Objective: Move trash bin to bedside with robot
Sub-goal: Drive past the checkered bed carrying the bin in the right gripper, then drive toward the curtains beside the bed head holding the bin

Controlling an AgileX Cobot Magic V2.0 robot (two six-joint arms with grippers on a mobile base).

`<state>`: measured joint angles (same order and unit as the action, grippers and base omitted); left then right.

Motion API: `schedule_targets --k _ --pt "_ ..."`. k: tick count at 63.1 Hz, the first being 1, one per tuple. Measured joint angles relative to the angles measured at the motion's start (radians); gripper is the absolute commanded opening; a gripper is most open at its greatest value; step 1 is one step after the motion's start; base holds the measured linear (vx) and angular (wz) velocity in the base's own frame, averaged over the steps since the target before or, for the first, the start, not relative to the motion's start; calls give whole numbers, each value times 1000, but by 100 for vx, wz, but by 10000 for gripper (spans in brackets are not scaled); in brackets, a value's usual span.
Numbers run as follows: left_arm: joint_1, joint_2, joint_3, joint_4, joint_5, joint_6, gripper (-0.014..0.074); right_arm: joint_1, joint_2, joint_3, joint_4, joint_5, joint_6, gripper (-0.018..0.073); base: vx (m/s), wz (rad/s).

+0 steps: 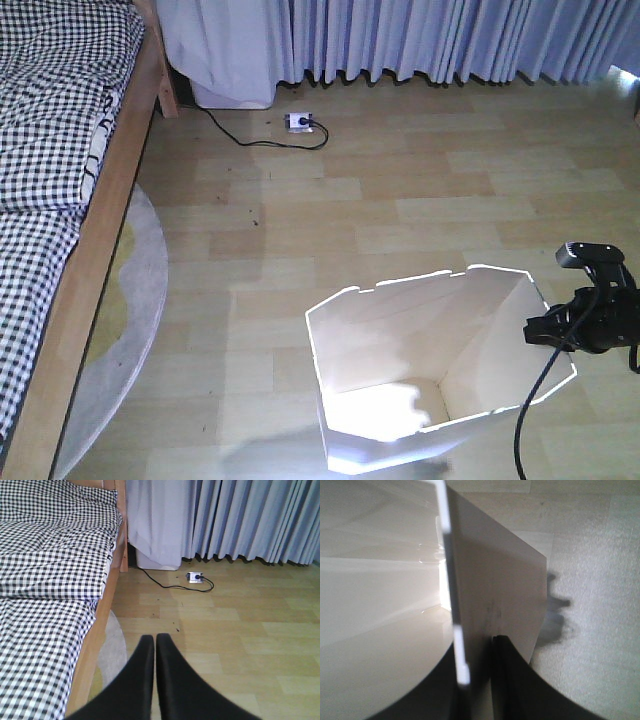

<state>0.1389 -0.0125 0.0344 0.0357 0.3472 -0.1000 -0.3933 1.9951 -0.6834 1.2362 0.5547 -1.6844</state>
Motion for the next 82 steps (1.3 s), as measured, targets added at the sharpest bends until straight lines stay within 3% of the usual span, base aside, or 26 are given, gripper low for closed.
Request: schedule_targets --k 82 --pt "0 0 0 0 0 0 -6 0 0 0 0 1 0 -5 27 -1"
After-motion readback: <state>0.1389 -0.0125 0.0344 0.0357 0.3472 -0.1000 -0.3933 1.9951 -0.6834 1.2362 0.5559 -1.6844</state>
